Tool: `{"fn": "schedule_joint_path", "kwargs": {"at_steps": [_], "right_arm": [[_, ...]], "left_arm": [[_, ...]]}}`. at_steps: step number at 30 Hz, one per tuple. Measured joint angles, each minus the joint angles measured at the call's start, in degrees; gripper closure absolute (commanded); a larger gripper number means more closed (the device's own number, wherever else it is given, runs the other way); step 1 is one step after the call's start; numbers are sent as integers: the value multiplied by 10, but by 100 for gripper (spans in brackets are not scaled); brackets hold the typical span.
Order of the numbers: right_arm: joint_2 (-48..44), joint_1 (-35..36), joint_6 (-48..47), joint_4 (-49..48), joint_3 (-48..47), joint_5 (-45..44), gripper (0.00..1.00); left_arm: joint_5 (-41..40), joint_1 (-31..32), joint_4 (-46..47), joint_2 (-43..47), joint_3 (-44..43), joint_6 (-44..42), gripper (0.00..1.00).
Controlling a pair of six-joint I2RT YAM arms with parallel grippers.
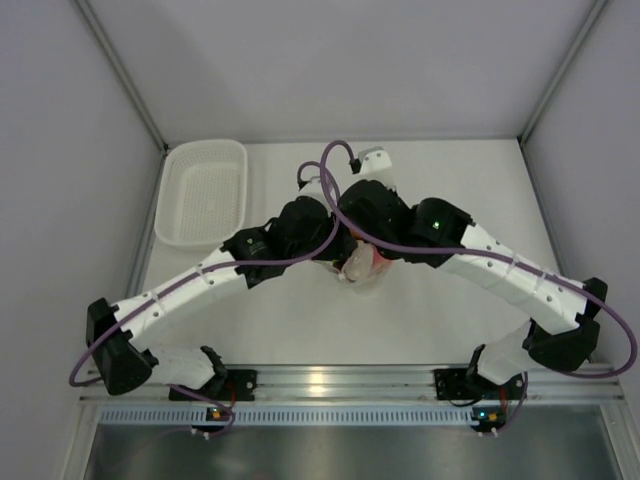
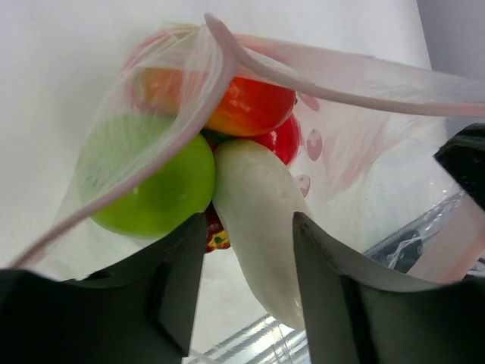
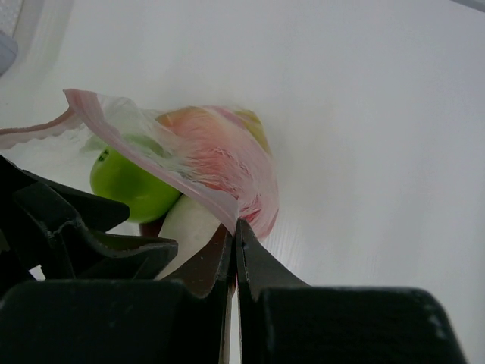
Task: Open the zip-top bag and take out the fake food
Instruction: Pick up the fake vegetable from the zipper food storage bag.
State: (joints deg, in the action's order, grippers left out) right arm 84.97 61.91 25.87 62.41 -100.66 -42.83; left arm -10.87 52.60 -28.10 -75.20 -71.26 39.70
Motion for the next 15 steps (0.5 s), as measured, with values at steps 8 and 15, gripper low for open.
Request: {"fn": "schedule_joint_path", "kwargs": {"at_steps": [8,15], "right_arm": [[-30,10,18,-39,59,-19,100],[-36,16,23,-58,77,-23,100]], "left_arm": [[70,0,21,-31,30,23,34],[118,0,51,-60,49,44,29]]}}
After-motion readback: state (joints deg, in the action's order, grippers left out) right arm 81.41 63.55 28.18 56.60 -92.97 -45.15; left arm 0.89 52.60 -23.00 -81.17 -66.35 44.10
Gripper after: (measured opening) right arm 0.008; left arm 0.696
